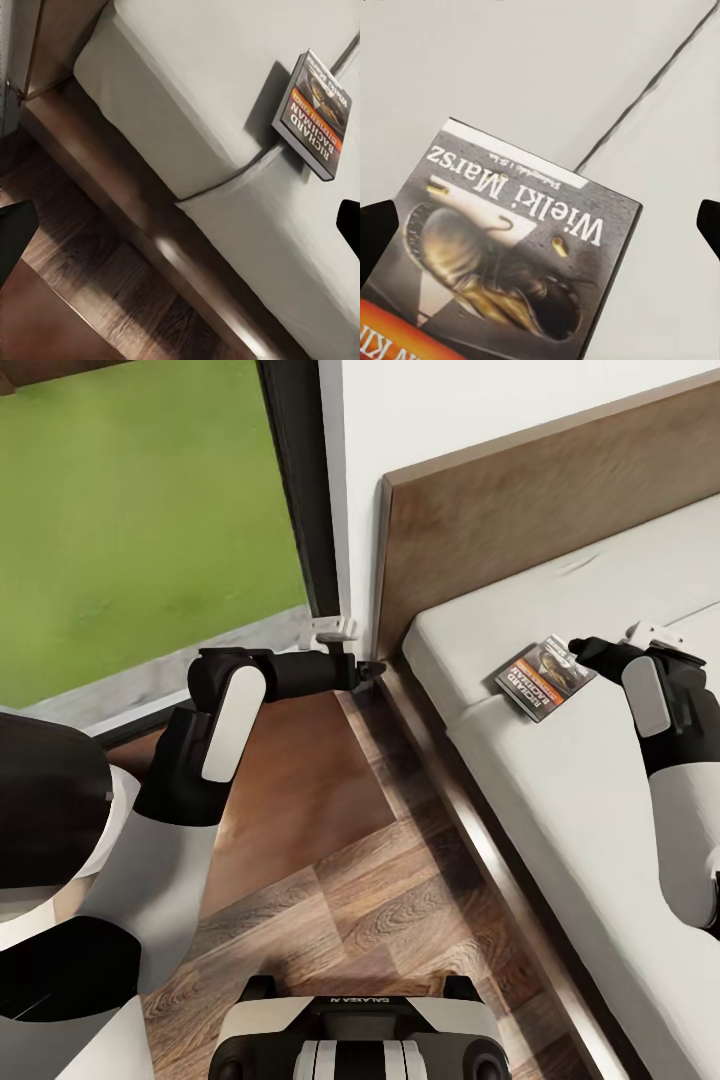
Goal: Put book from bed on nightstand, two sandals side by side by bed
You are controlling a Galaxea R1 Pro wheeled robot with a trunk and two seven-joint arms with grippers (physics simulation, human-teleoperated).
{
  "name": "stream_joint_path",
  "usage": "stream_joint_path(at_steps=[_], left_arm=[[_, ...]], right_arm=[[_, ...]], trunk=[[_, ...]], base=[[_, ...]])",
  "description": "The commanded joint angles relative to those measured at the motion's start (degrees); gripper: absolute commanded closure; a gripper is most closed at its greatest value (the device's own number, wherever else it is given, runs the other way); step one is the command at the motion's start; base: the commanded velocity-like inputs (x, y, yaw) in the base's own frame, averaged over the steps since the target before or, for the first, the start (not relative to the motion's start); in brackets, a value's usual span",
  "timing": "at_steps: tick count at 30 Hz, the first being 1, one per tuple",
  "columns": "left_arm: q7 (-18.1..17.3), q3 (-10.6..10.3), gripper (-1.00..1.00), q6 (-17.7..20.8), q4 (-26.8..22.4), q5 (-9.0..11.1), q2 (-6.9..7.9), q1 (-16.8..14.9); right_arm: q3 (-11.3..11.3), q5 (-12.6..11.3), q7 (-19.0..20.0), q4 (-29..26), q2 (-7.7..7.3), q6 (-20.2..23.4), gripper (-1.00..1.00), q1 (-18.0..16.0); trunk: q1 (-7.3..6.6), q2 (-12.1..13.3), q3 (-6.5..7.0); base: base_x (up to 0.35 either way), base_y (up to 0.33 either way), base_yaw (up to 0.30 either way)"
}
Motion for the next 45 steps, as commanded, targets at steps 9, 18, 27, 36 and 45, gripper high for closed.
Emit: stream_joint_path(at_steps=[9,18,27,36,45], left_arm=[[-0.3,0.0,-1.0,0.2,0.0,-0.3,-0.03,0.0],[-0.4,0.1,-1.0,0.0,0.4,-0.3,1.99,2.2],[-0.7,0.1,-1.0,0.0,1.3,-0.5,4.24,4.4],[-0.5,0.1,-1.0,0.0,1.4,-0.6,4.4,4.5],[-0.5,0.1,-1.0,0.0,1.4,-0.5,4.47,4.6]], right_arm=[[-0.3,-0.6,-0.4,-0.7,-0.02,0.1,-1.0,-0.1],[-0.7,0.0,-0.1,-1.6,-0.78,-0.5,-1.0,-1.2],[1.5,0.0,-1.1,-1.0,-0.38,0.4,-1.0,-1.0],[2.1,-0.1,-1.4,1.9,1.87,3.2,-1.0,-3.9],[2.0,-0.2,-1.4,4.8,2.09,5.1,-1.0,-6.8]], trunk=[[0.0,0.0,-0.03],[0.0,0.0,-0.03],[0.0,0.0,-0.03],[0.0,0.0,-0.03],[0.0,0.0,-0.03]], base=[[0.0,0.0,0.0],[0.0,0.0,0.0],[0.0,0.0,0.0],[0.0,0.0,0.0],[0.0,0.0,0.0]])
